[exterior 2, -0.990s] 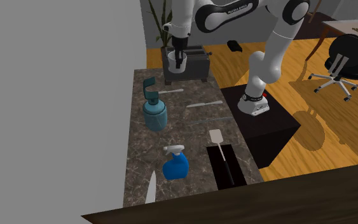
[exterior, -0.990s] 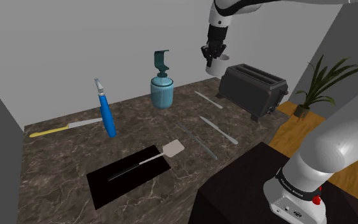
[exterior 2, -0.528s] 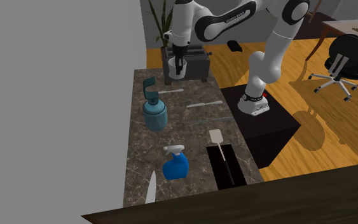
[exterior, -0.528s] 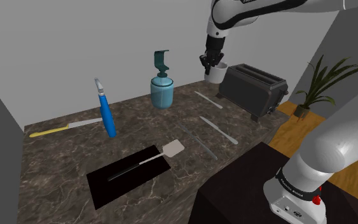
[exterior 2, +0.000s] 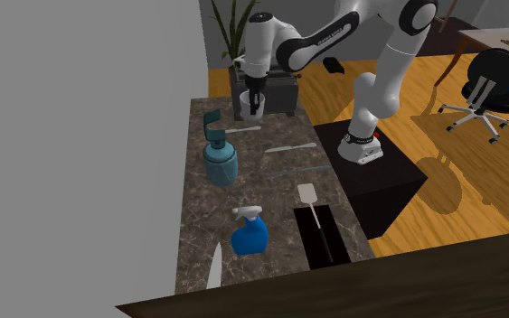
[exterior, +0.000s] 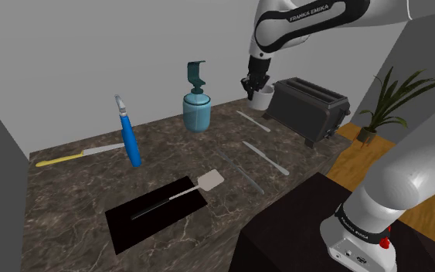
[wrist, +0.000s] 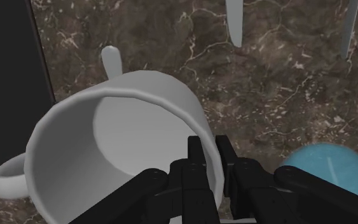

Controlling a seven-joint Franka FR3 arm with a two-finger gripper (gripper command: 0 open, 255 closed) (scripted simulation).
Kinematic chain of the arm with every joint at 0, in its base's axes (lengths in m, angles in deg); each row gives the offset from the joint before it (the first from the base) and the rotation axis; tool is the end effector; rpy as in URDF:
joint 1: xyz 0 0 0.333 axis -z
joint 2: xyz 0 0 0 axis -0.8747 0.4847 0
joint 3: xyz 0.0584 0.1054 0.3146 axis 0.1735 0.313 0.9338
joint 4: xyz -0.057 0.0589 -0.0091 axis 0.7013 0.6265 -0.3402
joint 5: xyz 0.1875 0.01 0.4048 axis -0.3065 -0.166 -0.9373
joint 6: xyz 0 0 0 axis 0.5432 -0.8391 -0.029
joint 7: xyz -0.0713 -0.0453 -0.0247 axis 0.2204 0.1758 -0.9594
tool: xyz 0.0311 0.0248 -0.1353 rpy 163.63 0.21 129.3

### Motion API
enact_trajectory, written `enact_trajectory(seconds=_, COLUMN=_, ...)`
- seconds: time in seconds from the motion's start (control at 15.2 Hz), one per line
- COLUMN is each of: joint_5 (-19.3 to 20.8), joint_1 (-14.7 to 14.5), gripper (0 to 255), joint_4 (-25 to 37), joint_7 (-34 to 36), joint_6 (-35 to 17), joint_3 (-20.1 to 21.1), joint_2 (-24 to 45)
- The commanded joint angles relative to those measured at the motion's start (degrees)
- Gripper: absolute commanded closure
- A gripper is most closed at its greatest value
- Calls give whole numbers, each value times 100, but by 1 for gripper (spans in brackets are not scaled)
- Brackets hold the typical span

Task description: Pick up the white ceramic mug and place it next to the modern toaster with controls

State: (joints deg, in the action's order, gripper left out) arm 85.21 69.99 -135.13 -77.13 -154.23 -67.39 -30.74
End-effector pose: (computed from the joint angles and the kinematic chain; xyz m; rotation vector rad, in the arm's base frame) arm 0.5531 -0.0464 0.4408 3.0706 -0.2522 0.0978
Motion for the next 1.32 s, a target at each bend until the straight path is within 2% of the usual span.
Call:
enact_trajectory(seconds=0.0, joint_5=7, joint_1=1, gripper=255, joint_4=-116, joint_7=11, joint_6=-152, joint_3=1, joint_2=32)
enact_trajectory(seconds=1.25, joint_5=141, joint_1=17, gripper=255, joint_4=-960, joint_7=166, joint_6=-1631, joint_3=14, joint_2=674)
